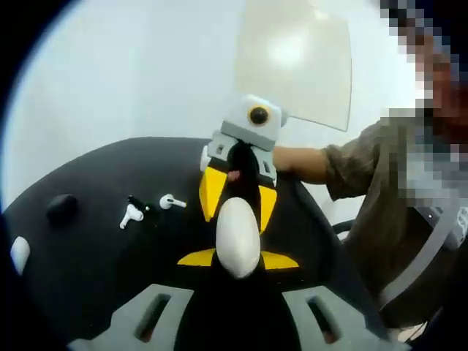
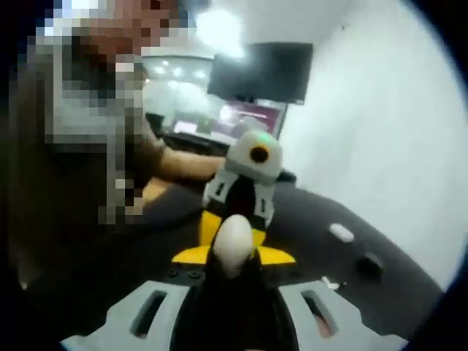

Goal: Pick up three earphones and place each one into its charging case using tactile feedback, ensure that each earphone is properly inserted and securely positioned inside the case.

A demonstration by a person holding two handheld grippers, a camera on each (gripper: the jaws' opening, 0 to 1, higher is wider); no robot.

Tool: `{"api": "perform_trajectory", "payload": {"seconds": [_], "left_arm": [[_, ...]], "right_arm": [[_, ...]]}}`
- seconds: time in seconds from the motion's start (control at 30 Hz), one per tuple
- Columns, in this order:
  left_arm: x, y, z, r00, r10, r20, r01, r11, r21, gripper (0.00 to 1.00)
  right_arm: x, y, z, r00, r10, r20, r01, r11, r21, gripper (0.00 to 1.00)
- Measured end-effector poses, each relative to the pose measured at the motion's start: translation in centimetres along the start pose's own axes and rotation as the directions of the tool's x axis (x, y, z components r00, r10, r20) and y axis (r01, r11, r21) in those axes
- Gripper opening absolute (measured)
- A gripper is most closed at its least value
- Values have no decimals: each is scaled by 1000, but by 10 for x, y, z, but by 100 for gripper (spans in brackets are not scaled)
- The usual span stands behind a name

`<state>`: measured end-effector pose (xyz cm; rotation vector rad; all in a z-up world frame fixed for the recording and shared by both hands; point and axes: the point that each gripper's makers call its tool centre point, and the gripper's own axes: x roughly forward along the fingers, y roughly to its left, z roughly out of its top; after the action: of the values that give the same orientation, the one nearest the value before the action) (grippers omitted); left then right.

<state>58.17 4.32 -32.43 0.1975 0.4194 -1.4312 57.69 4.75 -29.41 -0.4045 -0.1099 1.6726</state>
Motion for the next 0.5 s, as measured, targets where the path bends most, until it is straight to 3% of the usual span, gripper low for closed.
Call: {"api": "perform_trajectory", "payload": {"seconds": [0.23,0.33,0.4,0.5], "left_arm": [[1,-1,0,1000,0,1,0,1000,0,19],[1,-1,0,1000,0,2,0,1000,10,19],[1,-1,0,1000,1,4,-2,1000,31,19],[0,-2,1,1000,3,2,-3,999,54,19]], "right_arm": [[-1,-1,-1,1000,1,1,-1,1000,25,24],[1,-2,-2,1000,1,-4,-1,997,77,24],[2,2,-2,1000,17,-15,-14,984,175,22],[0,-1,1,1000,7,-14,-5,979,202,21]]}}
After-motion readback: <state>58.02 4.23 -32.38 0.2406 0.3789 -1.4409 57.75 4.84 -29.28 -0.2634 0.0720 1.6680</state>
